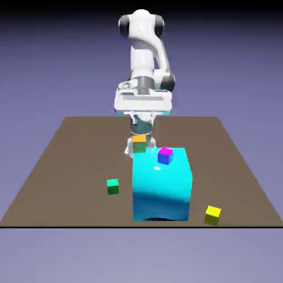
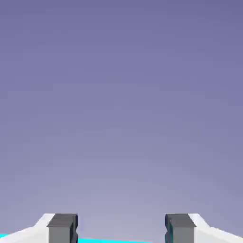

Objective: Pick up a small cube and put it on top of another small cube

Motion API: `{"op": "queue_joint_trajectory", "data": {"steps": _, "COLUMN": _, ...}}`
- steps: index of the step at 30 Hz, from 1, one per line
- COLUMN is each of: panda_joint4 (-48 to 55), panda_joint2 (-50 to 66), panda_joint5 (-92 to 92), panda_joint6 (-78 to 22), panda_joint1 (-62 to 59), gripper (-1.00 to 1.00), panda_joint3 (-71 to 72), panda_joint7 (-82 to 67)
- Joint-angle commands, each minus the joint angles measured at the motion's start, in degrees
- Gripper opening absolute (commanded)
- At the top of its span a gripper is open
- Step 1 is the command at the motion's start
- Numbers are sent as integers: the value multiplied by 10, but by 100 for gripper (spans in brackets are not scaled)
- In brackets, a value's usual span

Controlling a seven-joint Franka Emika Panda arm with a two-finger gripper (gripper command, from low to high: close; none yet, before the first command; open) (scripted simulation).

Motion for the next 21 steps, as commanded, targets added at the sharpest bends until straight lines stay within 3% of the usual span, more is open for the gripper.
{"op": "queue_joint_trajectory", "data": {"steps": 1, "panda_joint4": -1, "panda_joint2": -6, "panda_joint5": -17, "panda_joint6": -6, "panda_joint1": 6, "gripper": 0, "panda_joint3": -17, "panda_joint7": -25}}
{"op": "queue_joint_trajectory", "data": {"steps": 21, "panda_joint4": -12, "panda_joint2": -121, "panda_joint5": -350, "panda_joint6": -130, "panda_joint1": 131, "gripper": 0, "panda_joint3": -348, "panda_joint7": -523}}
